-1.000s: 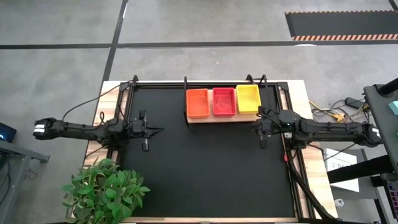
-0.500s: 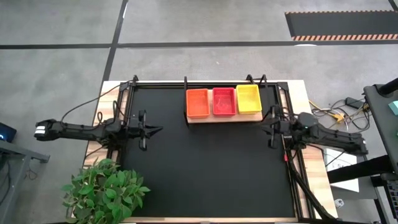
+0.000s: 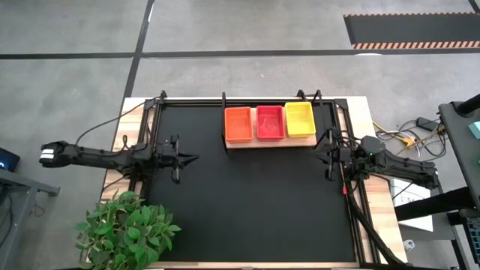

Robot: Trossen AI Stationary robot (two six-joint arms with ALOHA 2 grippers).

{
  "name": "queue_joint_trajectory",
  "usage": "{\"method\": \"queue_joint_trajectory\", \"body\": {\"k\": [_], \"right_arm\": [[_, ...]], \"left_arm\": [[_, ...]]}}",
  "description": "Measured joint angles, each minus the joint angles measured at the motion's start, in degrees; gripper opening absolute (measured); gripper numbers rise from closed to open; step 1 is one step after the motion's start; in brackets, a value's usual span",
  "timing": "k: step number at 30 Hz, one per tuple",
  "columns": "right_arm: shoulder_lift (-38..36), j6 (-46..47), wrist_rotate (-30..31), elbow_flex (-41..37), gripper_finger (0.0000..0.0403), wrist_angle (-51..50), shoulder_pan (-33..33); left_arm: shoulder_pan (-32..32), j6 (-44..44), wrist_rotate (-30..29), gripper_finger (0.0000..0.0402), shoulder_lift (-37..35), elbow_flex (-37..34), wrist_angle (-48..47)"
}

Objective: Stack baskets on shelf by color
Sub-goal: Return to Home Position

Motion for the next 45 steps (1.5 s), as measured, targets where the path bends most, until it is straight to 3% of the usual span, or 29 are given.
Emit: {"method": "queue_joint_trajectory", "body": {"k": [10,45], "right_arm": [[1.4,12.1,1.1,0.0,0.0009,2.1,0.0],[3.5,12.3,1.1,0.0,0.0009,1.7,0.0]], "left_arm": [[0.0,0.0,0.0,0.0000,4.9,0.0,0.0],[0.0,0.1,0.0,0.0000,31.2,0.0,0.0]]}}
